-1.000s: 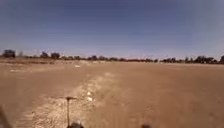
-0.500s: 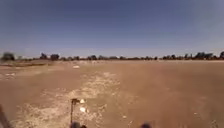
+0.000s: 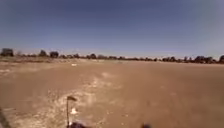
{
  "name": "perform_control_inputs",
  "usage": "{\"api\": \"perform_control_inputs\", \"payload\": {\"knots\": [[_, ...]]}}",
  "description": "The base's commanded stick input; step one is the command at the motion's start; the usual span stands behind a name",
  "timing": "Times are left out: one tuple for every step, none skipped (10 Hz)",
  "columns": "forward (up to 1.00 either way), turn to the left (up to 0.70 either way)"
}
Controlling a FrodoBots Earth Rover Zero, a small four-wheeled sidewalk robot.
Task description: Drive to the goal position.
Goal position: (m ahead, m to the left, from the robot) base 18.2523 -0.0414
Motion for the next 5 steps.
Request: {"api": "perform_control_inputs", "payload": {"knots": [[0.70, 0.00], [0.70, 0.00], [0.70, 0.00], [0.70, 0.00], [0.70, 0.00]]}}
